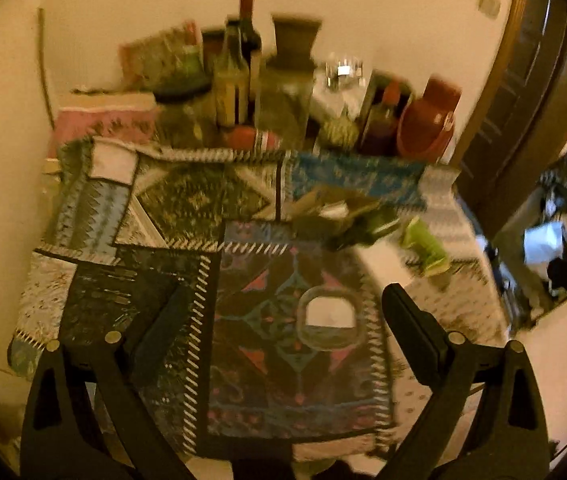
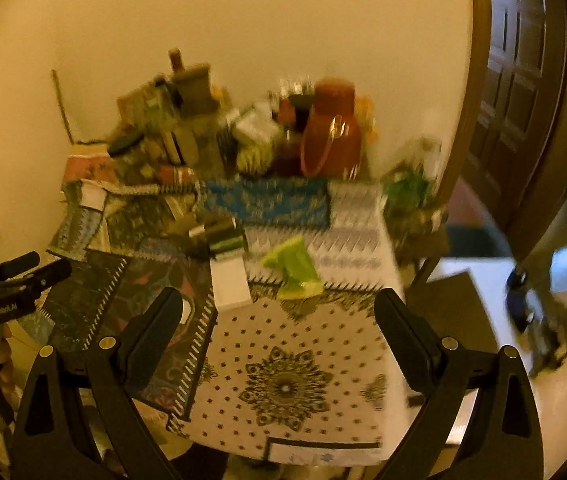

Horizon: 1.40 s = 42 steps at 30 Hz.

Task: Collect trash
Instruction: 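Grasp the clear plastic container with the left tool while the right tool grasps the yellow-green bag, then lift the clear container and yellow-green bag off the table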

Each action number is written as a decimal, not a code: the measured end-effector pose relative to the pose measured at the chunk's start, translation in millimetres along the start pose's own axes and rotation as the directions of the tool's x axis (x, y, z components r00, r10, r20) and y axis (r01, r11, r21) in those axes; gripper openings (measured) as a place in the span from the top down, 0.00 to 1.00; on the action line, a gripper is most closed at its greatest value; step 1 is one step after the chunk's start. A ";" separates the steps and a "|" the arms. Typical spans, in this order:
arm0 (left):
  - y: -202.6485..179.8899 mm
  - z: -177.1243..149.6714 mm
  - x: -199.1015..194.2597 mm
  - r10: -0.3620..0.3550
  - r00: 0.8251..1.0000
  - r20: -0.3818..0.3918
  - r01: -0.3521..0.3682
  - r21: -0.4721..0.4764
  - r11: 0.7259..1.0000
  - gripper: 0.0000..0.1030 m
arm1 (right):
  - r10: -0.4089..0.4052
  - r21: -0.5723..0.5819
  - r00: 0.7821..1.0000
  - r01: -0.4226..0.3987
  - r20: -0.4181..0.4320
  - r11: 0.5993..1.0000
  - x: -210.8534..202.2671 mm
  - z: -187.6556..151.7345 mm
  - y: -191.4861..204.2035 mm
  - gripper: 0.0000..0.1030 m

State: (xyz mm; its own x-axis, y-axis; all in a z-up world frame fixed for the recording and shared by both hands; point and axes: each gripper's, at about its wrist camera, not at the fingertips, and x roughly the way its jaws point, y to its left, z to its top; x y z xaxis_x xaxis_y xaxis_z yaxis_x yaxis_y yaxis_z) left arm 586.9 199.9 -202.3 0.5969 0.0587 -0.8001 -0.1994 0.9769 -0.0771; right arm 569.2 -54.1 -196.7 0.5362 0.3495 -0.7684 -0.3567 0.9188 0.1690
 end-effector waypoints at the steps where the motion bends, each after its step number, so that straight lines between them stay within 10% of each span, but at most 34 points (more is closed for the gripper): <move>1: 3.5 -0.4 12.4 -0.010 1.000 -0.026 0.010 0.006 1.000 0.11 | 0.000 0.010 1.000 0.000 -0.028 1.000 14.3 1.4 -0.8 0.07; 6: 16.5 -5.0 67.5 -0.084 0.983 -0.161 0.084 -0.006 0.996 0.25 | -0.048 -0.001 0.990 0.048 -0.135 0.999 84.9 10.9 -6.3 0.09; 12: 12.2 -16.6 111.0 -0.160 0.940 -0.301 0.166 -0.005 0.986 0.55 | -0.041 0.026 0.965 0.049 -0.261 0.998 154.3 18.3 -23.5 0.34; 24: 3.3 -19.8 139.8 -0.216 0.907 -0.361 0.217 -0.039 0.975 0.87 | -0.045 0.036 0.957 0.058 -0.286 0.998 189.2 12.3 -28.6 0.55; 35: -4.0 -19.4 144.4 -0.221 0.906 -0.362 0.212 -0.065 0.975 1.00 | -0.064 0.033 0.963 0.075 -0.261 0.997 178.1 9.7 -20.2 0.83; 42: -16.5 -4.4 102.1 -0.182 0.948 -0.261 0.185 -0.014 0.983 1.00 | -0.034 0.100 0.980 0.055 -0.197 0.993 137.5 10.4 -28.1 0.83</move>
State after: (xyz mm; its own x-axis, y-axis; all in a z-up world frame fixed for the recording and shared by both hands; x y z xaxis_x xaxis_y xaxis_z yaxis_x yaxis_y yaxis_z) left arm 647.7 188.9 -285.4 0.3990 -0.1763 -0.8998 -0.0965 0.9678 -0.2325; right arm 660.8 -30.0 -300.7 0.3868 0.2747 -0.8803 -0.2484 0.9503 0.1874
